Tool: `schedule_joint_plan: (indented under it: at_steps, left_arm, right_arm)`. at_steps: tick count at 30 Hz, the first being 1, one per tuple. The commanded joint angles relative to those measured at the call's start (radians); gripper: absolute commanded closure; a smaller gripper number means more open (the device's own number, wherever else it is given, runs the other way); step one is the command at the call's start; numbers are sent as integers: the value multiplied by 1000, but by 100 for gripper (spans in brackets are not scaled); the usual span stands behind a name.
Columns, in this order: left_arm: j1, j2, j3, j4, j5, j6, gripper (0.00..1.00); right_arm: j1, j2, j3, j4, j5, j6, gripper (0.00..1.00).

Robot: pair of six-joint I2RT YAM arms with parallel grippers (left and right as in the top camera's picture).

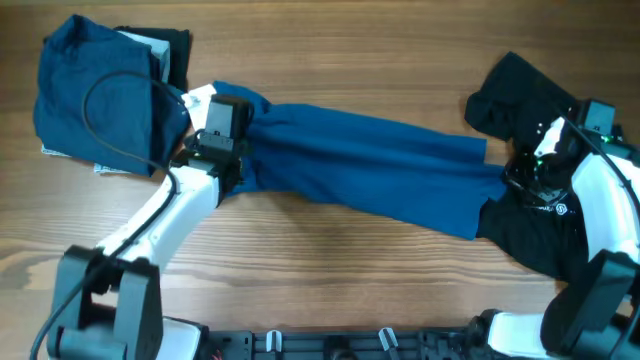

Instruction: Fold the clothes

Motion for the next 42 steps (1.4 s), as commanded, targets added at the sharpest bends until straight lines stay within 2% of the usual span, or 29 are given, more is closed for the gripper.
schedule_joint_plan:
  at_steps: [1,3,4,5,6,7,9,10,13,21,26,34,42]
  left_arm:
    - [6,36,19,5,-16,19,96]
    - [6,44,19,5,-17,20,94]
    - [6,47,19,5,-17,19,89]
    - [6,47,19,5,-17,20,79]
    - [6,47,19,5,-17,20,66]
    - [7,47,19,9,-18,20,46]
    - [10,47,19,16,-18,20,9]
    - [13,47,19,21,-18,20,1]
    - [28,39,25,40,-17,70,0]
    - [47,-46,105,0,21,94,0]
    - [47,-75,108,-9,134,92,0]
    - [74,-75,108,-28,135,87,0]
    - [115,-73,108,-51,134,87,0]
  right_arm:
    - [-7,56,10,34,-2,-18,96]
    - [-7,74,10,55,-3,-20,95]
    - [-7,81,10,65,-3,-21,80]
    - [-6,86,10,80,-13,-29,63]
    - [-6,86,10,92,-26,-46,39]
    - [-6,86,10,104,-34,-46,28]
    - [-7,86,12,117,-50,-43,21]
    - [-7,86,14,118,-61,-43,19]
    - [-7,80,34,89,-103,-37,16]
    - [26,57,100,-71,-130,-21,19]
    - [133,58,58,-66,-7,-12,19]
    - [210,58,23,-26,149,39,20]
    - [229,58,-100,124,146,43,33]
